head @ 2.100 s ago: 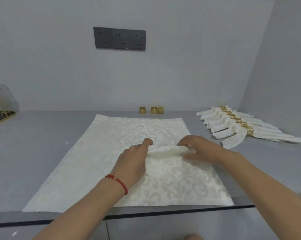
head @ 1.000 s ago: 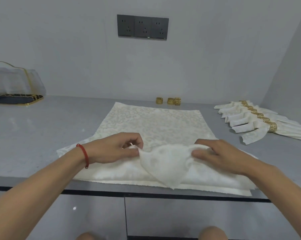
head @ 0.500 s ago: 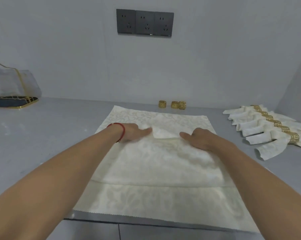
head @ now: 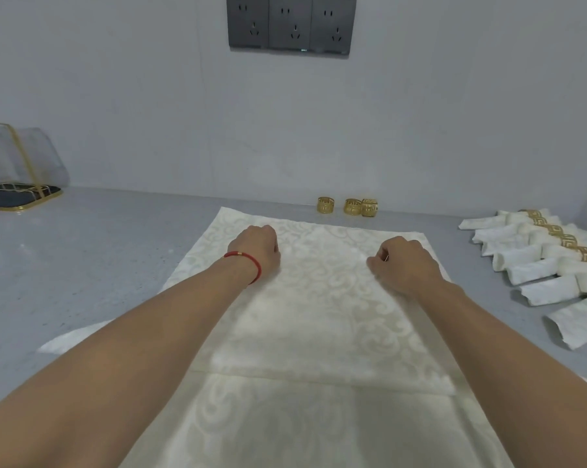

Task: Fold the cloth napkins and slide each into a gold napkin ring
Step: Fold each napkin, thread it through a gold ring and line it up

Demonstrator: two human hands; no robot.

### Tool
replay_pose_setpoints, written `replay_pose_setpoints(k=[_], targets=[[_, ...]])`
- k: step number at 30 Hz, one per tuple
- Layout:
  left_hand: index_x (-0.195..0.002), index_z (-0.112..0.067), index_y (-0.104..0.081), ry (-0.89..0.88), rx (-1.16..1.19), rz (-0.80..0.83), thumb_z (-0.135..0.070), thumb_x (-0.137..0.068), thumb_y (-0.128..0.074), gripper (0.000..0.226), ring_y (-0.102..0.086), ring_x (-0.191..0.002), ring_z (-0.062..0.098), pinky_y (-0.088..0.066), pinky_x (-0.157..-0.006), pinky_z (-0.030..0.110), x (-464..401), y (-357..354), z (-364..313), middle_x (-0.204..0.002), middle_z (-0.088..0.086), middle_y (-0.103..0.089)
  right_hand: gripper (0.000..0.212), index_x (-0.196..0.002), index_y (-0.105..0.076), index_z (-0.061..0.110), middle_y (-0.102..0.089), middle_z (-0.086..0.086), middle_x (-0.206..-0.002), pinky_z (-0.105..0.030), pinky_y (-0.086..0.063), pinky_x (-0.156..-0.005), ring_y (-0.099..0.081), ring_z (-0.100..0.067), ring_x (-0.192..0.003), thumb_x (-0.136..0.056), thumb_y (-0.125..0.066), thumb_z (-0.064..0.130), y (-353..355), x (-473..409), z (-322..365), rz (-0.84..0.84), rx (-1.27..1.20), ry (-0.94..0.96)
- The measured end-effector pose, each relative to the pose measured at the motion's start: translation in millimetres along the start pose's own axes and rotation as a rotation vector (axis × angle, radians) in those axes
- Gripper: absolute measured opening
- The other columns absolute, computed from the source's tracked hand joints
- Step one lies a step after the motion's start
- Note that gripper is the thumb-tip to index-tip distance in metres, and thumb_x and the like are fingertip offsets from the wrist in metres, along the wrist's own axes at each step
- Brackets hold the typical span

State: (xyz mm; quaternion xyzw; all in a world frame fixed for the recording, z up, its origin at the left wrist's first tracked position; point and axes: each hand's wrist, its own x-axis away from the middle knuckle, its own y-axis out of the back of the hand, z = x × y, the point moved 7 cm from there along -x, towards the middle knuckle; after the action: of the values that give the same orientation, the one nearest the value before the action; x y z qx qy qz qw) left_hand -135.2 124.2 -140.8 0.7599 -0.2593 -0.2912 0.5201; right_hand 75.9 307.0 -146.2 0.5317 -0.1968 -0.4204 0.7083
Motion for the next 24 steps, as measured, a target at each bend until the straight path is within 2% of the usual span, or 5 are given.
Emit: replay_pose_setpoints(k=[7,12,17,20,24], targets=[[-0.097,-0.019,-0.063,0.036,0.011,-0.057,-0.019,-0.086,-0.050,0.016,-0.059,-0.081,0.024,-0.053,-0.071,0.033,-14.3,-7.9,4.9,-0.095,0.001,-0.062,0.019,-0.086,-0.067,0.015,-0.067,-0.003,-0.082,-0.030,-0.043,-0.058,-0.065,-0.026,-0.077,-0.091,-0.063,0.033,-6.1,-9.8,1.8,-0.035,0.124,0.020],[-0.096,-0.020,-0.063,0.064,0.035,-0.046,-0.017,-0.085,-0.052,0.016,-0.058,-0.081,0.024,-0.043,-0.057,0.029,-16.4,-8.3,6.8,-0.095,0.000,-0.060,0.020,-0.092,-0.064,0.018,-0.065,-0.002,-0.088,-0.032,-0.044,-0.064,-0.063,-0.026,-0.082,-0.094,-0.060,0.037,-7.4,-13.2,5.3,-0.051,0.178,0.052],[-0.102,-0.020,-0.059,0.077,0.025,-0.015,-0.025,-0.087,-0.051,0.017,-0.058,-0.090,0.027,-0.050,-0.072,0.036,-19.7,-13.4,8.1,-0.101,0.002,-0.061,0.021,-0.108,-0.061,0.018,-0.059,-0.002,-0.108,-0.041,-0.048,-0.085,-0.056,-0.026,-0.101,-0.099,-0.048,0.033,-9.1,-3.6,26.6,-0.147,0.154,0.249],[-0.111,-0.016,-0.054,0.075,-0.082,-0.051,-0.028,-0.092,-0.047,0.024,-0.054,-0.104,0.029,-0.044,-0.081,0.038,-18.0,-13.2,2.9,-0.112,0.005,-0.059,0.029,-0.125,-0.061,0.025,-0.057,0.000,-0.122,-0.043,-0.043,-0.095,-0.052,-0.025,-0.113,-0.101,-0.045,0.029,-22.7,0.9,40.2,-0.057,0.131,0.382],[-0.125,-0.019,-0.054,-0.214,-0.176,-0.218,-0.034,-0.100,-0.037,0.034,-0.048,-0.118,0.026,-0.039,-0.092,0.043,-5.7,-16.5,-36.9,-0.124,0.004,-0.055,0.031,-0.127,-0.060,0.027,-0.058,0.001,-0.118,-0.041,-0.041,-0.087,-0.051,-0.025,-0.109,-0.104,-0.039,0.030,-34.4,-0.3,46.4,-0.012,0.185,0.432]])
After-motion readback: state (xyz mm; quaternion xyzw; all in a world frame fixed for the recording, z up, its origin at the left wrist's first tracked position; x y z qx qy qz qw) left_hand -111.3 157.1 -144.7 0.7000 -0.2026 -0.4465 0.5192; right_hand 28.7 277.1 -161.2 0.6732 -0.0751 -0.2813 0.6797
